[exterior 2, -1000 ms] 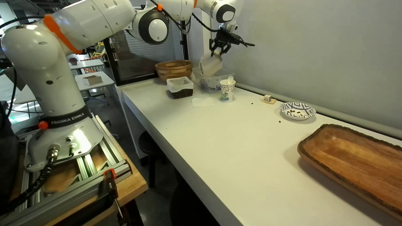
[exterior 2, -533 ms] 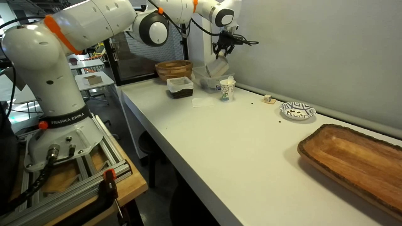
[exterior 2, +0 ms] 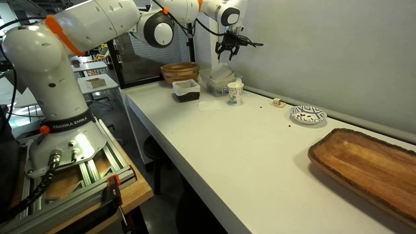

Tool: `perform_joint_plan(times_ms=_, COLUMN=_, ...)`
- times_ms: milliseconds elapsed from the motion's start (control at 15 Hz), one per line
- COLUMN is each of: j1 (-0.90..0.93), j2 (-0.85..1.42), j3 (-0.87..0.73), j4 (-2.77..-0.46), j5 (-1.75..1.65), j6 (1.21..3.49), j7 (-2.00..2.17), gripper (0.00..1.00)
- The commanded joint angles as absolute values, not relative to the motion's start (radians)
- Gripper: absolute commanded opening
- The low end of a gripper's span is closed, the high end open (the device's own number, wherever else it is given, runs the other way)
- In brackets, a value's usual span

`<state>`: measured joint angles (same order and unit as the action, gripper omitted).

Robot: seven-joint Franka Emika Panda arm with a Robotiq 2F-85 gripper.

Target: Put the lunch pack in the transparent bowl

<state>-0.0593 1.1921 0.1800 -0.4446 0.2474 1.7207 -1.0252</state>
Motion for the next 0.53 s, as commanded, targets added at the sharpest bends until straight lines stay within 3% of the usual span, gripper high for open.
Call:
perform_joint_plan(times_ms=0, j1=-0.056, j2=1.106, j3=0.157, j4=-0.461, j5=0.197, j6=1.595, j7=-0.908, gripper=1.0)
perform_joint_plan(times_ms=467, j1=-0.103, j2=1.025, j3=0.152, j4=-0.476, j5=0.211, j6=1.288, j7=-0.635, gripper=1.0)
